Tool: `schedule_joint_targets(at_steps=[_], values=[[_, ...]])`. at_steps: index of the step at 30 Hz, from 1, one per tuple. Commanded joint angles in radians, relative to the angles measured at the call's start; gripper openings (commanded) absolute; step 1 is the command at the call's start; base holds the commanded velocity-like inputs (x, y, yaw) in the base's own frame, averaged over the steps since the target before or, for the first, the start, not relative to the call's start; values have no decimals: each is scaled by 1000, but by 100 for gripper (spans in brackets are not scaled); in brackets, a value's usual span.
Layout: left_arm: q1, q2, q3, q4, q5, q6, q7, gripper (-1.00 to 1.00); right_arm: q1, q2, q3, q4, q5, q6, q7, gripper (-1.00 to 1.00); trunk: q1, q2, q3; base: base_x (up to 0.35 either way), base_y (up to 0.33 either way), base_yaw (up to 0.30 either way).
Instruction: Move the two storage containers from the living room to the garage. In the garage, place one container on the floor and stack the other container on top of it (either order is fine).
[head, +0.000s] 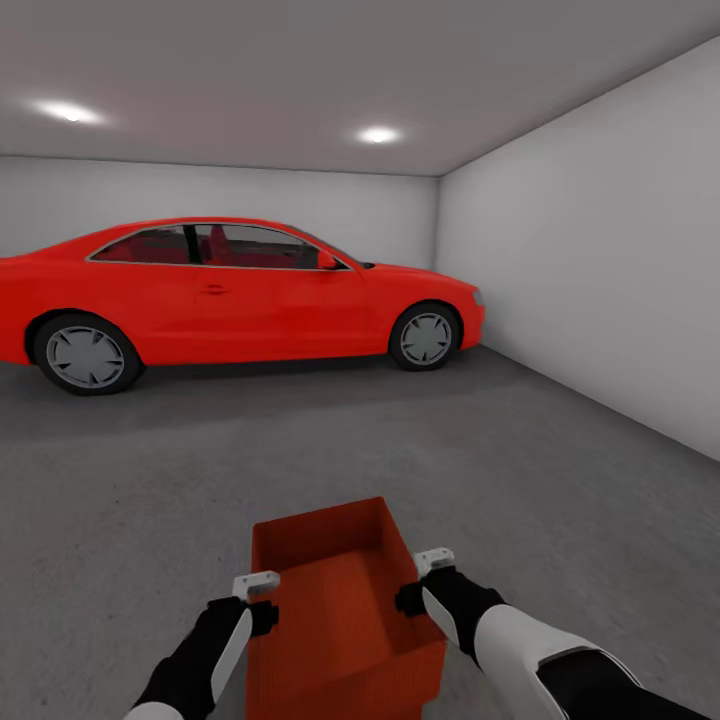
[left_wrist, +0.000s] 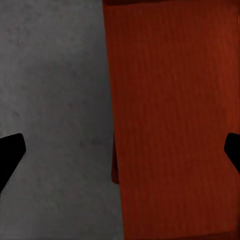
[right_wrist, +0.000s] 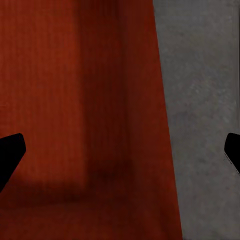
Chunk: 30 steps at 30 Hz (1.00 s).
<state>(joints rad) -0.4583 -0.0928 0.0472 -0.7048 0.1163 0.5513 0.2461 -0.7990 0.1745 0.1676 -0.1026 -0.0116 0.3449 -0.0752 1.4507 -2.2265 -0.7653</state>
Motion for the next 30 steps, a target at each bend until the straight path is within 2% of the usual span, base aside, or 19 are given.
schedule_joint_targets(at_steps=[1, 3, 6, 11, 23, 27, 30], values=[[0, 0, 2, -9, 11, 5, 7, 100, 0, 0, 6, -10, -2, 9, -3, 100, 0, 0, -1, 0, 0, 0], [1, 1, 3, -36, 11, 20, 7, 100, 0, 0, 6, -50, -2, 33, -3, 100, 0, 0, -1, 0, 0, 0], [1, 5, 4, -110, 11, 108, 7, 100, 0, -4, 3, -164, -2, 159, -3, 100, 0, 0, -1, 0, 0, 0], [3, 7, 3, -175, 11, 135, 8, 100, 0, -7, 4, -278, -3, 224, -3, 100, 0, 0, -1, 0, 0, 0], [3, 3, 0, -186, 10, 142, 9, 100, 0, -7, 2, -302, -2, 289, 23, 100, 0, 0, -1, 0, 0, 0], [3, 2, 1, -187, 10, 204, 9, 100, 0, -7, 2, -302, -2, 291, 24, 100, 0, 0, -1, 0, 0, 0], [3, 3, 2, -193, 10, 220, 9, 100, 0, -6, 3, -302, -2, 292, 25, 100, 0, 0, -1, 0, 0, 0]])
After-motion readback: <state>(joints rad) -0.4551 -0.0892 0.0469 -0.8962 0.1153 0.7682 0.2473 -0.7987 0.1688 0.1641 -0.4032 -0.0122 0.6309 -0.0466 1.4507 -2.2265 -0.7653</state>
